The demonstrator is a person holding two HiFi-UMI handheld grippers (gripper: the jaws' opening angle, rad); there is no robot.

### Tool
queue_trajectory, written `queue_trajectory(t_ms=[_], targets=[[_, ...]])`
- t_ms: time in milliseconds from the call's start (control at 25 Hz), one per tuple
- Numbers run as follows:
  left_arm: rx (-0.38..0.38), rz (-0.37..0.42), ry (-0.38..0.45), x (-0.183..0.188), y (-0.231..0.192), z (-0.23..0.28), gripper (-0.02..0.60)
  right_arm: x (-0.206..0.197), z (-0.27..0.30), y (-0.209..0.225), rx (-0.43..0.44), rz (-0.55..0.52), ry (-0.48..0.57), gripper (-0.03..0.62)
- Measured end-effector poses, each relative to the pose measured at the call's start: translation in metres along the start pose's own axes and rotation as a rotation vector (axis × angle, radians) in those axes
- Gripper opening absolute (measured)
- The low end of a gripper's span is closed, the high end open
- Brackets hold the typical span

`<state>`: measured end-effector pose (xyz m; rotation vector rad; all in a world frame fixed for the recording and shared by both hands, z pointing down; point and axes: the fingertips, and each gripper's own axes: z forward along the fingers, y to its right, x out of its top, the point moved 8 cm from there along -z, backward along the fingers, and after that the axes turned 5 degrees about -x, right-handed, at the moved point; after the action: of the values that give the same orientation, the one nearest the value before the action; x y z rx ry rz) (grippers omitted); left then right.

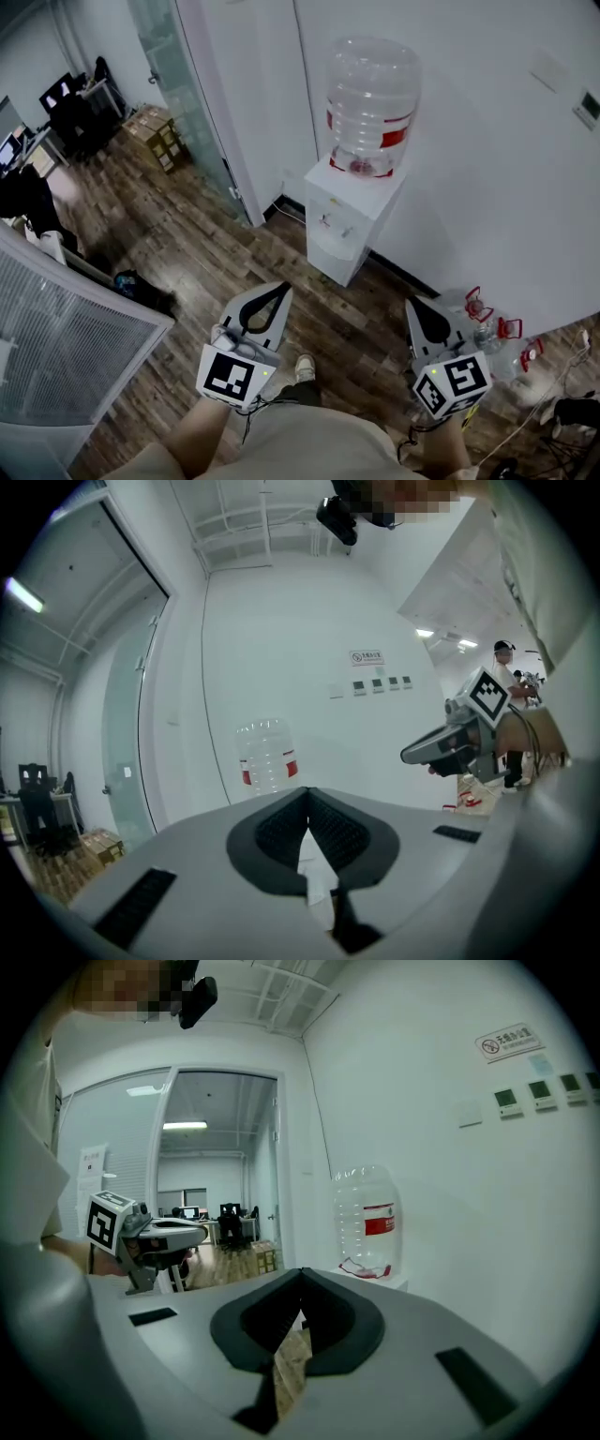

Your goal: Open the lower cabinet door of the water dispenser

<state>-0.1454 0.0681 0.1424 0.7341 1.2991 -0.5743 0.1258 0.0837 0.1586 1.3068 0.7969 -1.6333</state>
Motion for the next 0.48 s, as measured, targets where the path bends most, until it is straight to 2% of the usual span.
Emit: queue_trajectory(t_ms=[240, 480], targets=[[-0.004, 0.015, 0.003, -0.007, -0.055, 0.03, 0.005, 0.011, 0.054, 0.007, -0.029, -0.002, 0.002, 0.006], [-0.002, 0.011, -0.014, -0.016, -0.073, 0.053, 0.005, 0.014, 0.082, 0.021, -0.012, 0.003, -0.006, 0.006]])
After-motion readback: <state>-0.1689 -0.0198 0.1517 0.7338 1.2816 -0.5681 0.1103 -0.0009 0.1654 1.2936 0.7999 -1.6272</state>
